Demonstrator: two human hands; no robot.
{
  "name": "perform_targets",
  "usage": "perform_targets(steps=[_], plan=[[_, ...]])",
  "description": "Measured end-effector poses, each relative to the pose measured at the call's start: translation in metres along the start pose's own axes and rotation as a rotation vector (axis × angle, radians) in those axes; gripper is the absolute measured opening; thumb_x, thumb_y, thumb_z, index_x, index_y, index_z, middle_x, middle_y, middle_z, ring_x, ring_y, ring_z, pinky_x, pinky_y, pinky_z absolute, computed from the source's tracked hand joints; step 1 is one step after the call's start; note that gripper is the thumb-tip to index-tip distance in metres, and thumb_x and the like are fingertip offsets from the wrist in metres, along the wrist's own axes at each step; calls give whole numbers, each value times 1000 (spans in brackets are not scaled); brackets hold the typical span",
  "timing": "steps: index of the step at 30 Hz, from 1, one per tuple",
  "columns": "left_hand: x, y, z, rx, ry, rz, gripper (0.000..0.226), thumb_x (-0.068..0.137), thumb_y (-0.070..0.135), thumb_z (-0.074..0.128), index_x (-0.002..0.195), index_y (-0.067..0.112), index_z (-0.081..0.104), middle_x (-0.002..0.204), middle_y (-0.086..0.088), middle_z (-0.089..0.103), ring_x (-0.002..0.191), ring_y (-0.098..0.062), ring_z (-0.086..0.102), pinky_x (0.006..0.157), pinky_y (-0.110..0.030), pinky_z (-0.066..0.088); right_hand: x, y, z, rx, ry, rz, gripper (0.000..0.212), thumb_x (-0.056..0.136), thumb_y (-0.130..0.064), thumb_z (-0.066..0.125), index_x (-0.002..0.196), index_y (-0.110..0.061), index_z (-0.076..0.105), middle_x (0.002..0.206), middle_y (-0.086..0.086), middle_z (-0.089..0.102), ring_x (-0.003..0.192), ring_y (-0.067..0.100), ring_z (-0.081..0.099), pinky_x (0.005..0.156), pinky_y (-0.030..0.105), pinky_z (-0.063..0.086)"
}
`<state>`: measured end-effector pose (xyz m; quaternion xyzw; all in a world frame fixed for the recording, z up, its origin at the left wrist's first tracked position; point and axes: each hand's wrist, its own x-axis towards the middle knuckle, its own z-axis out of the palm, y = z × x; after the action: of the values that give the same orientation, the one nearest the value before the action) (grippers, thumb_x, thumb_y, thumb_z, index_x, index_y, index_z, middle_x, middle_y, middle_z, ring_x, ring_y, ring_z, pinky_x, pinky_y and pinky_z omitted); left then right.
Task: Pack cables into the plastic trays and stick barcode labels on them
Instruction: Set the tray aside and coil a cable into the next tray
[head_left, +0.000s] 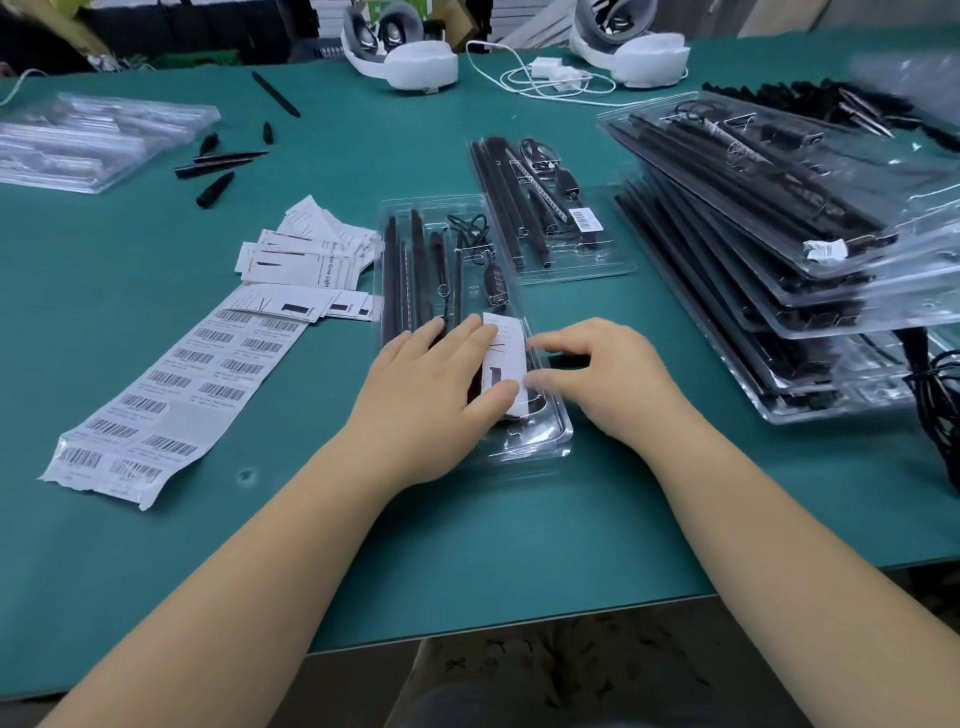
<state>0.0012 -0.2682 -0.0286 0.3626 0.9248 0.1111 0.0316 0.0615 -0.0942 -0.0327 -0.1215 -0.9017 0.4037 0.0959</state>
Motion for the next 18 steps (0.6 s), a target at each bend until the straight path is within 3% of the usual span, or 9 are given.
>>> perform_targets(steps=[2, 5, 9, 14, 18], plan=[[1, 0, 0, 8, 15, -1, 67, 92, 59, 22, 152, 32, 15, 160, 14, 9, 147, -14, 6, 117, -35, 2, 1, 2, 0, 23, 58, 28, 31, 69, -33, 81, 97, -40, 69, 83, -26, 54, 88, 1, 53, 72, 15, 38], [0, 0, 1, 3, 12, 3, 66, 92, 59, 22, 152, 32, 16, 160, 14, 10, 147, -14, 6, 116, -34, 2, 2, 5, -1, 1, 59, 40, 29, 68, -38, 81, 92, -31, 67, 88, -18, 56, 86, 2, 54, 70, 14, 39], [0, 0, 1, 2, 16, 2, 68, 90, 60, 21, 152, 31, 17, 160, 14, 10, 146, -14, 7, 116, -34, 2, 3, 7, -4, -119, -44, -45, 30, 78, -43, 71, 107, -38, 67, 95, -11, 50, 100, 13, 48, 80, 26, 35], [0, 0, 1, 3, -4, 5, 71, 89, 61, 18, 152, 31, 14, 160, 14, 8, 146, -14, 5, 116, -33, 0, 5, 10, -4, -212, -160, -33, 31, 93, -39, 51, 123, -43, 57, 104, -13, 40, 118, 14, 35, 101, 33, 30], [0, -1, 2, 36, -35, 3, 75, 85, 66, 12, 153, 33, 9, 160, 16, 3, 147, -12, 1, 117, -34, -1, 6, 9, -8, -84, -232, 35, 36, 98, -29, 38, 124, -44, 56, 103, -23, 39, 125, 13, 28, 111, 34, 20]])
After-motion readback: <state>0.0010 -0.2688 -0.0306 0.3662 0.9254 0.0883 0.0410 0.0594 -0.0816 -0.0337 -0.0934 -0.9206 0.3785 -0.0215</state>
